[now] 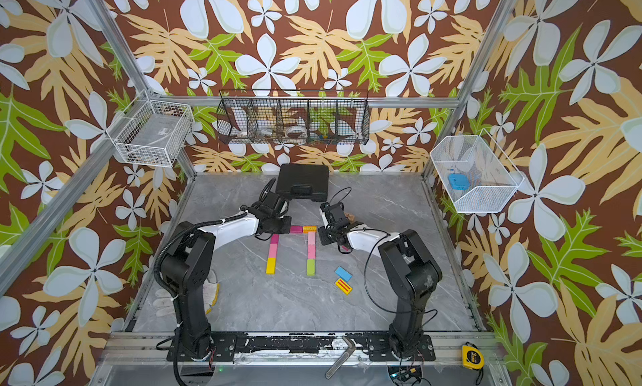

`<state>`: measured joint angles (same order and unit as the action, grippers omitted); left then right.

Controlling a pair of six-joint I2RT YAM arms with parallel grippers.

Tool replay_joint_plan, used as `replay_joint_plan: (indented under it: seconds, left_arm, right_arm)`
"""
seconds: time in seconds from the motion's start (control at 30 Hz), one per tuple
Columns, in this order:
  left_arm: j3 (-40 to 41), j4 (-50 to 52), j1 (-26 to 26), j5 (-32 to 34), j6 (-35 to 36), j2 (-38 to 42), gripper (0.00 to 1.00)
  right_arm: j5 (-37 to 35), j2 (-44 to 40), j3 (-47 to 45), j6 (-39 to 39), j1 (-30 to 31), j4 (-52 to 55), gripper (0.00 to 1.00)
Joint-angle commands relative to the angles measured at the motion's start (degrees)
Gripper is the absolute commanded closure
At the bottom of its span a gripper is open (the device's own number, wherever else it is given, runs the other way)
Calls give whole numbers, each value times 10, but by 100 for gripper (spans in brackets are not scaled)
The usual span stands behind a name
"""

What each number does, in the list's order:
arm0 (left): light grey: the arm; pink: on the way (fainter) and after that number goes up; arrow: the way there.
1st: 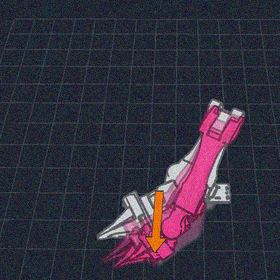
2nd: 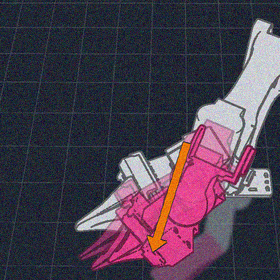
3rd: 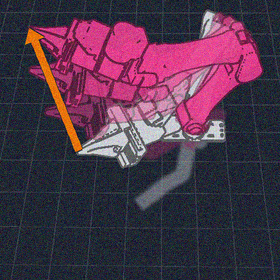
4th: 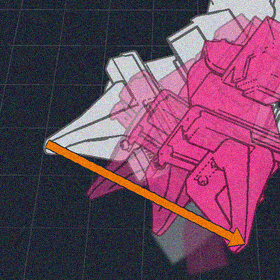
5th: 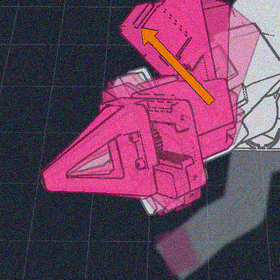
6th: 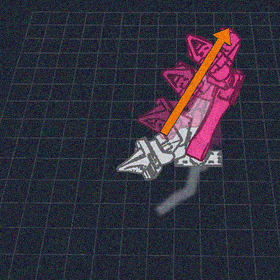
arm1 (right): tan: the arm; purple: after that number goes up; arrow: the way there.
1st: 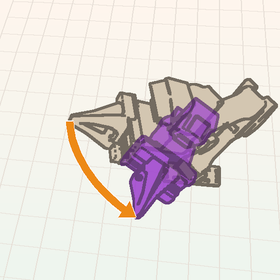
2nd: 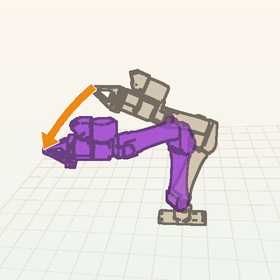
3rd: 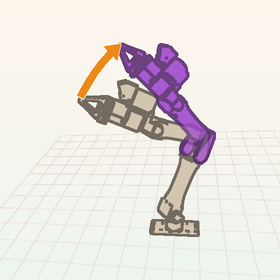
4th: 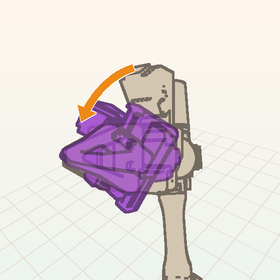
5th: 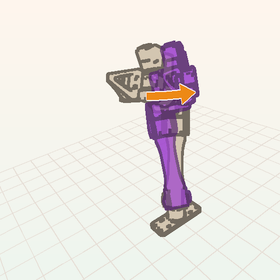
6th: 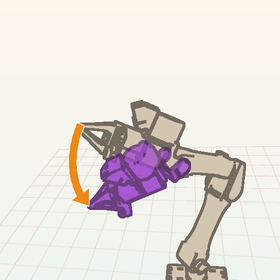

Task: Assemble the number 7 with building blocks
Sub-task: Adjust the building block at the center of the board.

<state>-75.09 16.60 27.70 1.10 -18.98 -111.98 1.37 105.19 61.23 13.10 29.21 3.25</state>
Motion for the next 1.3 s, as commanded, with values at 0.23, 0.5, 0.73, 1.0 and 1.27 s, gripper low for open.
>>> replay_joint_plan:
  seconds: [0.23, 0.5, 0.73, 1.0, 1.27]
  left_arm:
    - [-14, 5, -9, -4, 15, -25, 100]
    - [-25, 9, -11, -4, 16, -38, 100]
    - [-25, 9, -11, -8, 17, -43, 100]
    - [-26, 12, -11, -6, 17, -47, 100]
    - [-25, 11, -12, -6, 18, -47, 100]
  right_arm:
    - [-36, 31, 19, 4, -1, 6, 67]
    - [-30, 55, 34, 2, -1, -3, 70]
    - [-18, 70, 42, -3, -1, -10, 70]
    - [-15, 90, 60, -13, -1, -6, 70]
    - [-2, 88, 61, -19, 0, -10, 70]
